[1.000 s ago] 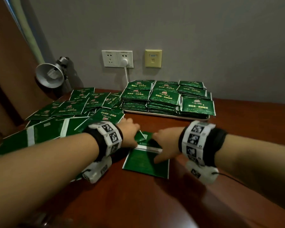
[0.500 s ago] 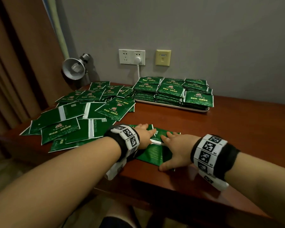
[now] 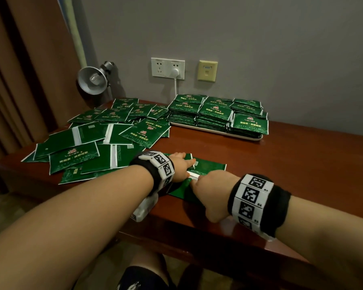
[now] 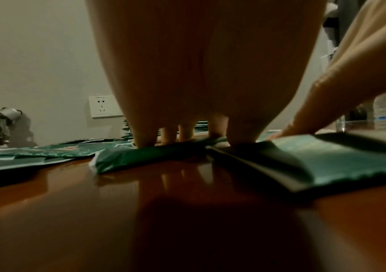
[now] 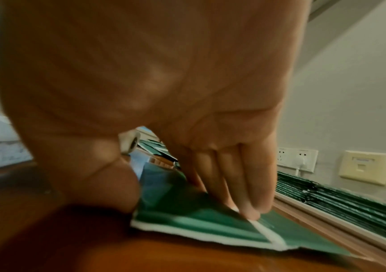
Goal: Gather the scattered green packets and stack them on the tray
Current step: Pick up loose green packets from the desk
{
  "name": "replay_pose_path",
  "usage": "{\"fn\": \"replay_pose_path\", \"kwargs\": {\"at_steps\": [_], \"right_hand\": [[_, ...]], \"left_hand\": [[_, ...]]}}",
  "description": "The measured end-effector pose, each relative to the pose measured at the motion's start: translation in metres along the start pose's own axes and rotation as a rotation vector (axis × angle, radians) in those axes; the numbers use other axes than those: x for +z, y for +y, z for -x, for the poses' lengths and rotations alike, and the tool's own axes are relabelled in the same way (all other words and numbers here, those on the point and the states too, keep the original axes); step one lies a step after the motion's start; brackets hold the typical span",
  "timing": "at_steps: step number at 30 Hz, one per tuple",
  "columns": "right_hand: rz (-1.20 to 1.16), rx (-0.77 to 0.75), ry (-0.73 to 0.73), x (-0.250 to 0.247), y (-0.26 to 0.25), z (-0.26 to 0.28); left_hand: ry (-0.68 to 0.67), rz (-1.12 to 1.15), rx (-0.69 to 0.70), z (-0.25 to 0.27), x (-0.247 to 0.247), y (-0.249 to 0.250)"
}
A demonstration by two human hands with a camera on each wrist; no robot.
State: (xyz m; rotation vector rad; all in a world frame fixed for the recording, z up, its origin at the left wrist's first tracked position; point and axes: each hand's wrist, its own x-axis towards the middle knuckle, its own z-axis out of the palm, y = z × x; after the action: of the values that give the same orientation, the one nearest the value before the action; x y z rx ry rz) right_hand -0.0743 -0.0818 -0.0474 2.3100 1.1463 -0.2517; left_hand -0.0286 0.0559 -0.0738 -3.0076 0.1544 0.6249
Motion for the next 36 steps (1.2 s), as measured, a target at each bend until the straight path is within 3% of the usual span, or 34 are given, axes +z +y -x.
{"fn": "replay_pose_path", "kwargs": {"at_steps": [18, 25, 31, 36], "right_hand": [[-0.082, 0.095, 0.078, 0.001, -0.002, -0.011], [-0.416, 0.291, 0.063, -0.004, 0.049, -0.012], [-0.488, 0.505, -0.054, 0.013, 0.080, -0.013], [-0.433, 0.567, 0.000, 0.020, 0.081, -0.016]], "left_hand": [[0.045, 0.085, -0.002, 0.001, 0.002, -0.004], [0.036, 0.126, 0.001, -0.002, -0.001, -0.017], [0.052, 0.083, 0.021, -0.004, -0.001, -0.020], [0.063, 0.054, 0.055, 0.000, -0.004, -0.019]]}}
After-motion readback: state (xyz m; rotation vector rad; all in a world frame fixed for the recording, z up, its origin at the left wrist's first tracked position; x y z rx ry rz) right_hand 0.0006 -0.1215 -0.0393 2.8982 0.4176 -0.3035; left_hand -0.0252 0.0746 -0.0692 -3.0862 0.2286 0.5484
